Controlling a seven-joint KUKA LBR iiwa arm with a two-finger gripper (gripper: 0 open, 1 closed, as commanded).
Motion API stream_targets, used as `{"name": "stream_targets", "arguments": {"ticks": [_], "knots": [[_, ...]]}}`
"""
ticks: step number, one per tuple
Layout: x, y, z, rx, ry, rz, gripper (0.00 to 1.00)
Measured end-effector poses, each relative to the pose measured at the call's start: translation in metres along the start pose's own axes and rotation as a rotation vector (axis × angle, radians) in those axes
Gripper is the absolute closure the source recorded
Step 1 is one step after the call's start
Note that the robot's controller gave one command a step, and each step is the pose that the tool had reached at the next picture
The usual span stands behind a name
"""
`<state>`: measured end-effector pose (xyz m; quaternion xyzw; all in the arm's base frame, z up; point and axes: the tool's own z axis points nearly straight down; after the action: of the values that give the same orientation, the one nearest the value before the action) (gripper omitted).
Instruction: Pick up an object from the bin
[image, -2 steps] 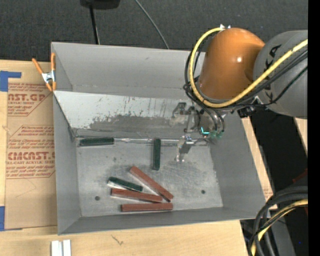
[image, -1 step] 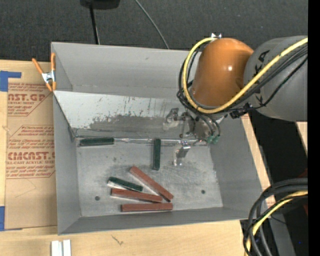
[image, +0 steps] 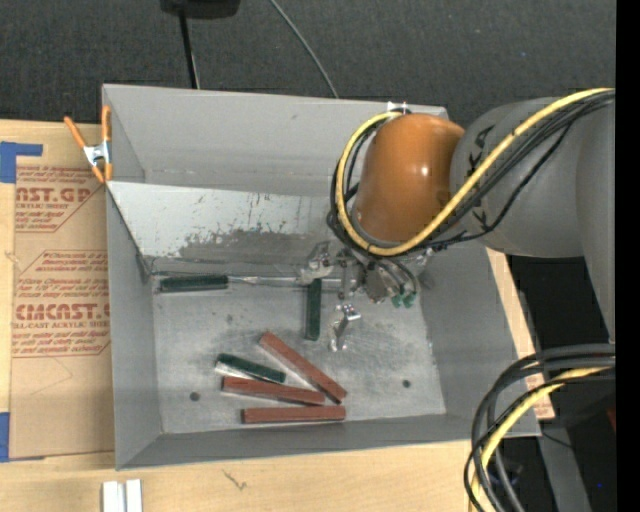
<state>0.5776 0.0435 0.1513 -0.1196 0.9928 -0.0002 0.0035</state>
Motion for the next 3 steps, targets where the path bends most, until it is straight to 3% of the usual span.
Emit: {"name": "stream_targets", "arguments": {"ticks": [1,2,3], "knots": [[0.001,0.014,0.048,-0.002,0.005,0.048,0.0],[0.001,-0.035,0.074,-0.005,-0.011,-0.115,1.0],[0.001,-0.035,0.074,-0.005,-0.011,-0.115,1.0]]}}
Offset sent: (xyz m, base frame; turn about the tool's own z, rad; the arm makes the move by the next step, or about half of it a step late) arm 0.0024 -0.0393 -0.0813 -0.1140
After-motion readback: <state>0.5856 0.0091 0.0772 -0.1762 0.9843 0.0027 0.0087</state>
